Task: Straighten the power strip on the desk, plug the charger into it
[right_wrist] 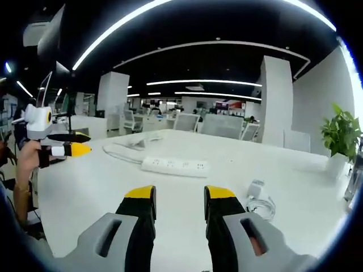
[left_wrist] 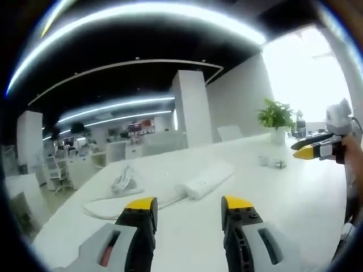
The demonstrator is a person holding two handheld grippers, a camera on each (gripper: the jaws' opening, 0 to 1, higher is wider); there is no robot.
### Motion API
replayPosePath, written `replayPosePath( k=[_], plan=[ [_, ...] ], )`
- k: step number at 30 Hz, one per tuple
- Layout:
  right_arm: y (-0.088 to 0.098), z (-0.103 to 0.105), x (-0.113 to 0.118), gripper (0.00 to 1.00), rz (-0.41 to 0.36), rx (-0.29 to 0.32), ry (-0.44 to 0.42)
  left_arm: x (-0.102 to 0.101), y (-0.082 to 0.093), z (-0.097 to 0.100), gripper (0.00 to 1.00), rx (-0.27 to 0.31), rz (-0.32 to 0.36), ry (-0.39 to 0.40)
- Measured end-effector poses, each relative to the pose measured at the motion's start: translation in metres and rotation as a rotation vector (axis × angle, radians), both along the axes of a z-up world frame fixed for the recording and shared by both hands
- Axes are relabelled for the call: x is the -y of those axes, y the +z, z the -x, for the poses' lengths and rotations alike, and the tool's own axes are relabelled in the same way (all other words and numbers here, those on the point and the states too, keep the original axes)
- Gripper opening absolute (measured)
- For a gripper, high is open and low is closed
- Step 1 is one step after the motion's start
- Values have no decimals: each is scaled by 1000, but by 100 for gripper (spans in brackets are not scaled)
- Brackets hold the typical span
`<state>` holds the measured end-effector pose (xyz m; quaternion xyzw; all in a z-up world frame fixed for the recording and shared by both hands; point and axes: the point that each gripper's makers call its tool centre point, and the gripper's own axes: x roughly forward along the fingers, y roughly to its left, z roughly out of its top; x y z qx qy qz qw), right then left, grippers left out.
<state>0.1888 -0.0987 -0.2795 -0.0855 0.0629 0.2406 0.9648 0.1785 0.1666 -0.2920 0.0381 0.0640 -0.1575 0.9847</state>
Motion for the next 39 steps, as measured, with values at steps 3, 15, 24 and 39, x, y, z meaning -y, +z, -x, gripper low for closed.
replayPosePath(
  k=[3, 15, 24, 39],
  plan=[
    [1, -9, 1, 34, 4, -5, 5, 2, 0, -8, 46, -17, 12, -15],
    [2, -50, -4, 34, 34, -27, 57, 6, 3, -52, 45, -44, 16, -78],
    [3, -83, -7, 34, 40, -22, 83, 9, -10, -78, 43, -70, 22, -100],
    [-2, -143, -9, 33, 139, -29, 91, 29, -14, -121, 45, -46, -42, -197]
  ],
)
